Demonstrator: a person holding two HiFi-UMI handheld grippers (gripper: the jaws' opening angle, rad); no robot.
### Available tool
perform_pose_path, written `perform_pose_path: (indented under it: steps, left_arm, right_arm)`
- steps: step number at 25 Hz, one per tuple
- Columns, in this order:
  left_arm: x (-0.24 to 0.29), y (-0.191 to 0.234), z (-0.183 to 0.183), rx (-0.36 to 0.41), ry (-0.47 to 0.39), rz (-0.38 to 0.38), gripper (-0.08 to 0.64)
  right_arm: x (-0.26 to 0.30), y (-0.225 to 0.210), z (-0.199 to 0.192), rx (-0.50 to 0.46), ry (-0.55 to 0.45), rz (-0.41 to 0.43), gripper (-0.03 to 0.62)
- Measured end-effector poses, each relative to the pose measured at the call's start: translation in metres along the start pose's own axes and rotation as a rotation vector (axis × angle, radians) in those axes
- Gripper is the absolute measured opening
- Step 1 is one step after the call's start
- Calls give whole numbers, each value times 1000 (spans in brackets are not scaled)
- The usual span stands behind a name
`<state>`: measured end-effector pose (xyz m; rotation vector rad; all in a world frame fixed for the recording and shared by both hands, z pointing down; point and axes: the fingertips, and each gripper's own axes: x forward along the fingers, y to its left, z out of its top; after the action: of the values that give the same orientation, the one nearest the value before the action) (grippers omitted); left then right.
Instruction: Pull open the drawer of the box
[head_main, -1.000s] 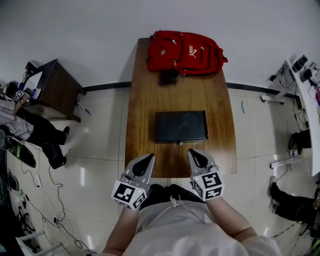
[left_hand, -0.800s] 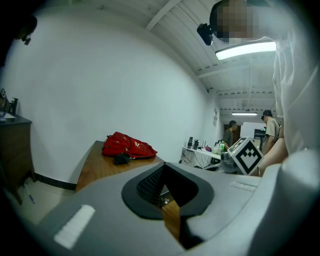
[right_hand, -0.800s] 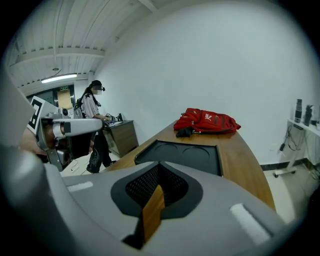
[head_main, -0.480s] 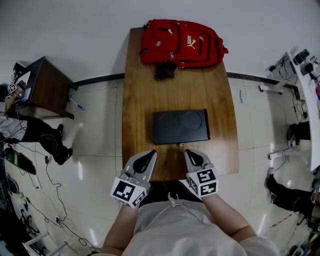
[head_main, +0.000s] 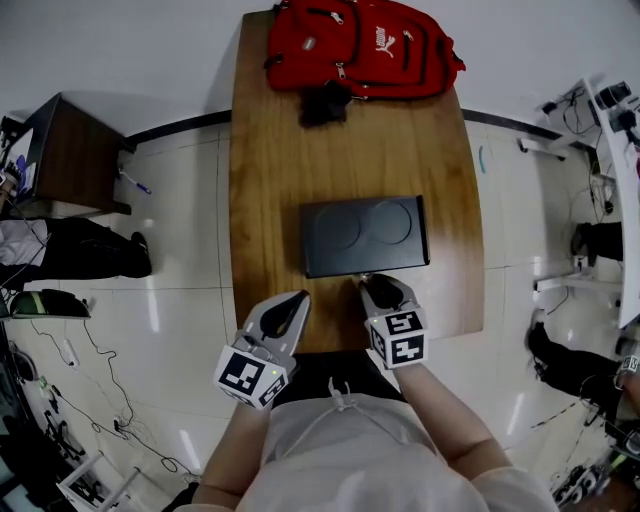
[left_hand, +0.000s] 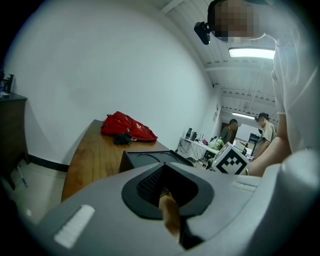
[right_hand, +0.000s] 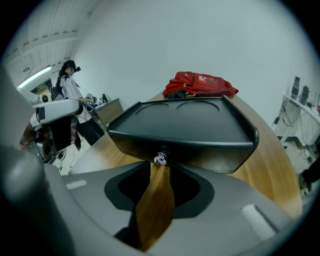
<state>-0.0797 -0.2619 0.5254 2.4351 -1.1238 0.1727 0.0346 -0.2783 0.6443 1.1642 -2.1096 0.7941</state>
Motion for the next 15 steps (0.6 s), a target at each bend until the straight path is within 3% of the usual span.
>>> perform_pose_path:
  steps: [15]
  left_arm:
    - [0,-4,-10,-23,37,-40,6]
  right_arm:
    - [7,-1,3,66,18,-14,74]
